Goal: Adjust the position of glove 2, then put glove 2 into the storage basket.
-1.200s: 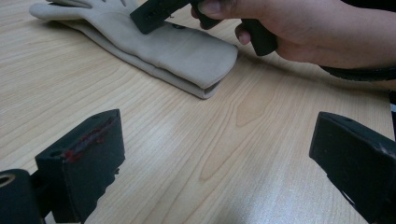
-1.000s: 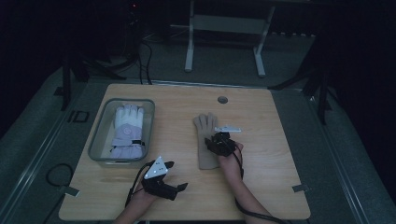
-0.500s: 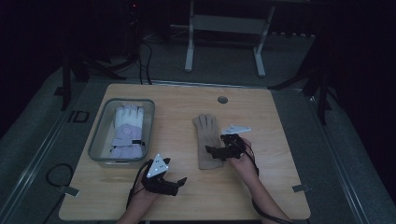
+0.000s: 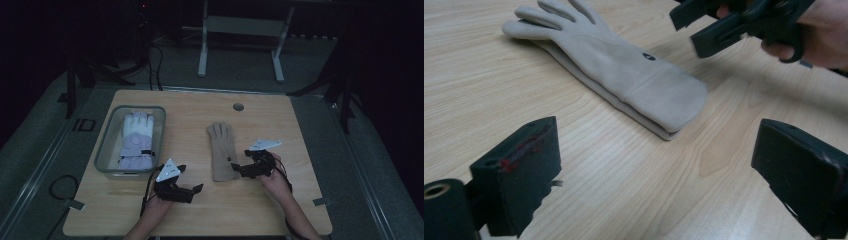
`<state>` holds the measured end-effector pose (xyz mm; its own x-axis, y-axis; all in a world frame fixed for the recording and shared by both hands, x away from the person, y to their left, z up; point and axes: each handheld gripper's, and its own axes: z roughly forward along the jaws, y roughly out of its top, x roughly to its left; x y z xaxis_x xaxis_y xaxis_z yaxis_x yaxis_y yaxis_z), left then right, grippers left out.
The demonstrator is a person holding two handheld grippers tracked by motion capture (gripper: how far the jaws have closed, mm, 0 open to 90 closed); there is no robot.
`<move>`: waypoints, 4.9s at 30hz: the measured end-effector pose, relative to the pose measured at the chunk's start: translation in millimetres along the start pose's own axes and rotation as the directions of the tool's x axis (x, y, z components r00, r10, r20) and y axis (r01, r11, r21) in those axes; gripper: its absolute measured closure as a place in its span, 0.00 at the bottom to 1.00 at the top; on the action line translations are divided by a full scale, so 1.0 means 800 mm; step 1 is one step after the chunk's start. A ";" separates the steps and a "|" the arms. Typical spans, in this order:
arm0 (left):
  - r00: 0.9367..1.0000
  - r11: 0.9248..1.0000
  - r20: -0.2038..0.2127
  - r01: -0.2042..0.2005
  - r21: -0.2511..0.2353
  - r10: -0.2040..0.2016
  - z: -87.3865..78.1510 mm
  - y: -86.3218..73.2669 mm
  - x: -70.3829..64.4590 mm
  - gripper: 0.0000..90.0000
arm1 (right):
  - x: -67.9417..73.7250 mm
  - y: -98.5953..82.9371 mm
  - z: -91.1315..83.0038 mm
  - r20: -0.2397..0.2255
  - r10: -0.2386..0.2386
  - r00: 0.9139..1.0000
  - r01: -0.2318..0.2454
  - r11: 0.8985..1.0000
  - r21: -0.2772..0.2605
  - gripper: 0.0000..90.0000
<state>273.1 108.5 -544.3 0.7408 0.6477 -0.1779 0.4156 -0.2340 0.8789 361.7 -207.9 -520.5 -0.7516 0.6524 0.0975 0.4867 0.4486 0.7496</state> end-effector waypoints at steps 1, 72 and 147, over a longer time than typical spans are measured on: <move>1.000 1.000 0.000 -0.015 0.011 0.015 0.002 0.001 0.000 0.07 | 0.000 0.001 -0.001 -0.007 0.001 1.000 -0.001 1.000 0.000 0.14; 0.879 0.818 0.188 -0.476 0.321 0.438 0.142 0.054 -0.027 0.52 | -0.047 0.061 0.117 -0.026 0.164 0.986 -0.162 0.983 0.082 0.70; 0.931 0.841 -0.005 -0.327 0.430 0.364 -0.109 0.100 0.074 0.89 | 0.132 0.266 0.168 -0.236 -0.013 0.972 0.005 0.999 -0.033 0.75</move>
<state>304.0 191.5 -445.8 0.8388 0.5215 0.1564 0.3348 -0.7205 0.6073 445.6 39.0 -438.7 -0.8415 0.4842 0.2395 0.4679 0.4317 0.7712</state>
